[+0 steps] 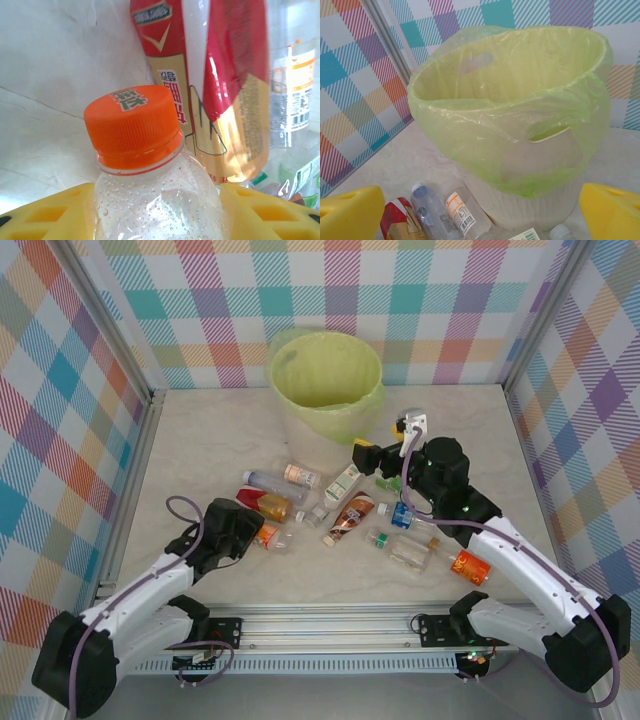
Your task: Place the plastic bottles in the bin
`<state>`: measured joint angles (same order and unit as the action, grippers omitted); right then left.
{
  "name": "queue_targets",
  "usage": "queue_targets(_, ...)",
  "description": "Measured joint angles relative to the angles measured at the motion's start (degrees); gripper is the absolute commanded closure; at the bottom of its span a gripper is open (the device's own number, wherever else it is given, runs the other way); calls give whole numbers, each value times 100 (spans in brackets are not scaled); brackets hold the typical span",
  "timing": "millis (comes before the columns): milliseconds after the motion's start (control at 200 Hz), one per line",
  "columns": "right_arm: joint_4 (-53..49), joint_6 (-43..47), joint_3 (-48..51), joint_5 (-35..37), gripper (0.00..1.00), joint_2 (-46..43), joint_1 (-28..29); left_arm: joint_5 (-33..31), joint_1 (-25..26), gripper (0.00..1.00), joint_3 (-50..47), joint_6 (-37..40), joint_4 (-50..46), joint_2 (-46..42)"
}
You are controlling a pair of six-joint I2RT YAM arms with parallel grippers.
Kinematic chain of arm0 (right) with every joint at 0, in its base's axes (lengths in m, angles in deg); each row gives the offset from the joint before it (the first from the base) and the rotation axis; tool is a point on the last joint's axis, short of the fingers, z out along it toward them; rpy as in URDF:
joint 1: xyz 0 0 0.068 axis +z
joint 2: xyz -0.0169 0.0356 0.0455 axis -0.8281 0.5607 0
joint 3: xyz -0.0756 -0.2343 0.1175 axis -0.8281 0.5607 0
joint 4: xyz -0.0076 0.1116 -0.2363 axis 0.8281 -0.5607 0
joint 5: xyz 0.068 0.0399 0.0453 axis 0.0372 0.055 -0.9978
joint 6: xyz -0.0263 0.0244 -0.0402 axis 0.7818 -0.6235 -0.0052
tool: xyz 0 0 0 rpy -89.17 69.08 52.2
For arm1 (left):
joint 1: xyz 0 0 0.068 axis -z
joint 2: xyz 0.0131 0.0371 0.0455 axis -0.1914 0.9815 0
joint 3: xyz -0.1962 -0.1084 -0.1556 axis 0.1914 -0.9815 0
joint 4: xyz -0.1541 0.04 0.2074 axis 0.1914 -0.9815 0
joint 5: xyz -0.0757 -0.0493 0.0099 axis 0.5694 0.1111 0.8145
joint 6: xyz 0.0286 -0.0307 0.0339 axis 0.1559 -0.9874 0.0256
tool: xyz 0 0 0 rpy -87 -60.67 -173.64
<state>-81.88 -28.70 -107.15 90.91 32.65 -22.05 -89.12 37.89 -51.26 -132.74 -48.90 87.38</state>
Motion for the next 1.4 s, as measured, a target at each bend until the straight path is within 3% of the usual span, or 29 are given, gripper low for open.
queue_targets(285,168,-4,190,417,0,-7,0,-363,0,48,839,1067,-645,-284)
queue_targets(495,238,-26,348,890,0,-192,0,-367,0,47,1917,1917,-339,289)
queue_targets(700,234,-70,409,1200,0,-382,0,-793,0,48,2861,2662,219,662)
queue_targets(1080,92,-160,457,1438,0,-658,0,-1351,-9,49,4885,3932,1600,1945)
queue_targets(1400,-85,-282,459,1502,0,-894,0,-883,-37,50,6638,4221,1991,3650)
